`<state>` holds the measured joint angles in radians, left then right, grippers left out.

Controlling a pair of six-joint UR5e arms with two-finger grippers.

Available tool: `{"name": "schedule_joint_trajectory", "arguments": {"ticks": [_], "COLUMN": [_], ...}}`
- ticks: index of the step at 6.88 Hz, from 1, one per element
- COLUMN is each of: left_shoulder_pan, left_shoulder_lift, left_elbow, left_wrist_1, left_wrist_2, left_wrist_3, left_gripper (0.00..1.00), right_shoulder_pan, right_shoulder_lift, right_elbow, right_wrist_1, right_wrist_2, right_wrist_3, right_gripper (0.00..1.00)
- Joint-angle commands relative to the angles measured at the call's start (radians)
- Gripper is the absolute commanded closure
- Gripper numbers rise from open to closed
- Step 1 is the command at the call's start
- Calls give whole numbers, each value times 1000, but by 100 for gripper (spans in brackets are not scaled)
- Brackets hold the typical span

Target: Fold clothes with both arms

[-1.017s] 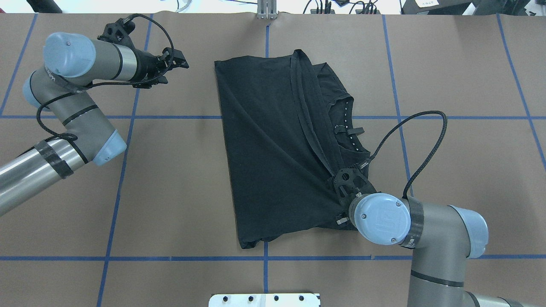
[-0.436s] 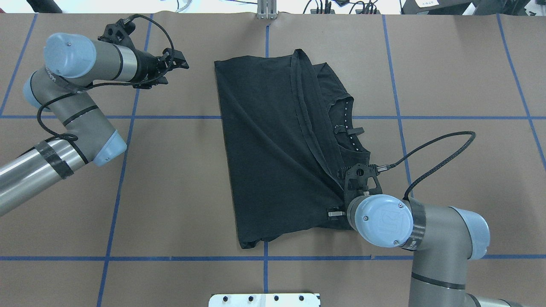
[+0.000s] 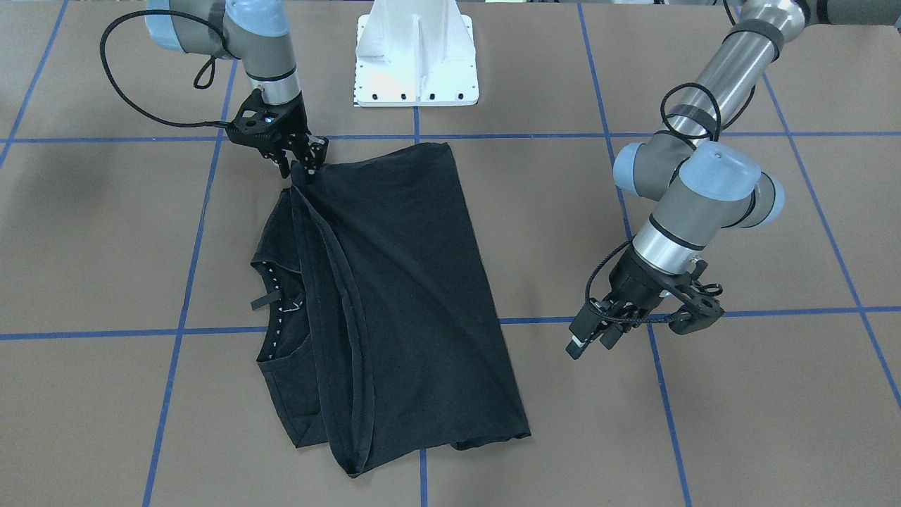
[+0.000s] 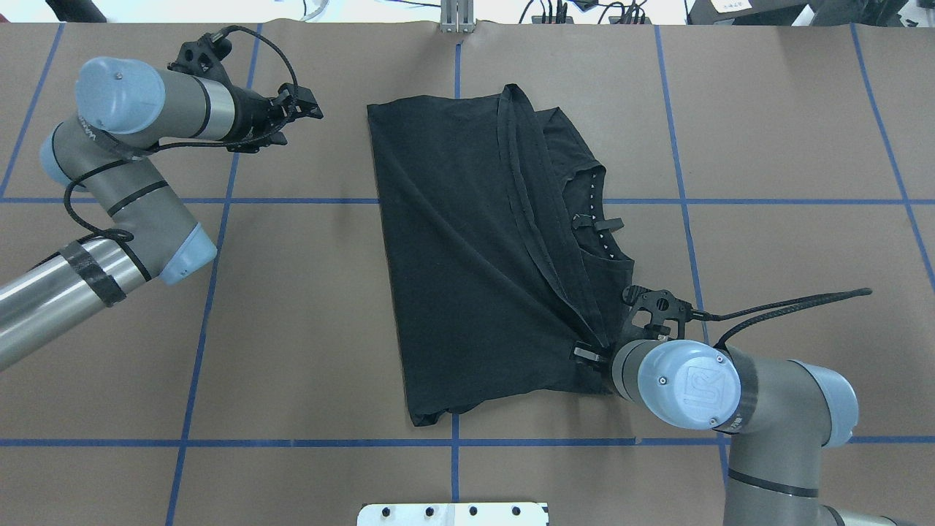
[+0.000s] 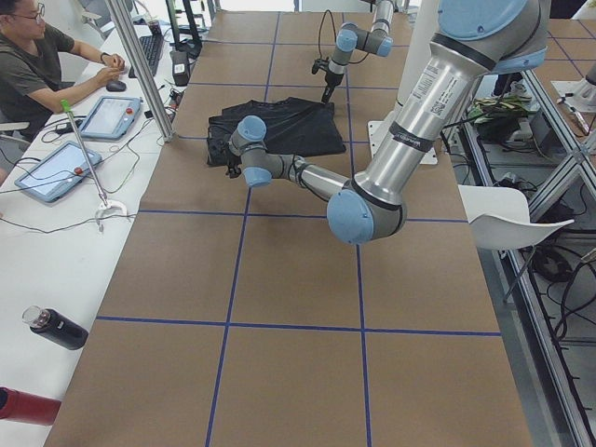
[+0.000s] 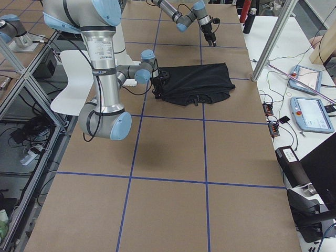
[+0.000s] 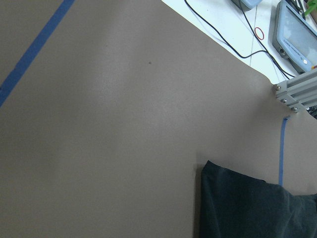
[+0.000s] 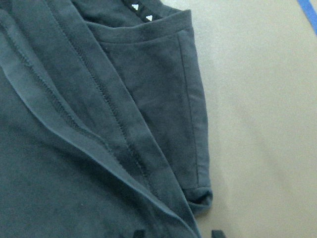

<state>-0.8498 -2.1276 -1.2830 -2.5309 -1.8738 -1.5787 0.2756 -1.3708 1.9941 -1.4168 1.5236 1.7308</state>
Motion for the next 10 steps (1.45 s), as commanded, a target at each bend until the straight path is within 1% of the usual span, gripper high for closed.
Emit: {"name": "schedule_joint_trajectory", "arguments": {"ticks": [1, 4, 7, 10], "left_shoulder_pan": [2, 2, 3, 3], "left_shoulder_lift": [0, 0, 0, 0], "left_elbow": [-1, -4, -4, -4], "left_wrist_1": [0, 0, 0, 0], "left_wrist_2": [1, 1, -1, -1], "left_wrist_3": [-1, -3, -3, -3], "left_gripper": [14, 14, 14, 14], "right_shoulder_pan": [-4, -4, -1, 16], "right_shoulder_lift": [2, 6, -1, 4], "right_elbow": [-11, -24, -26, -44], "right_wrist_1": [18, 18, 15, 16], "right_wrist_2": [-2, -3, -5, -7], "right_wrist_3": [32, 36, 36, 39], "right_gripper": [44, 43, 32, 33]}}
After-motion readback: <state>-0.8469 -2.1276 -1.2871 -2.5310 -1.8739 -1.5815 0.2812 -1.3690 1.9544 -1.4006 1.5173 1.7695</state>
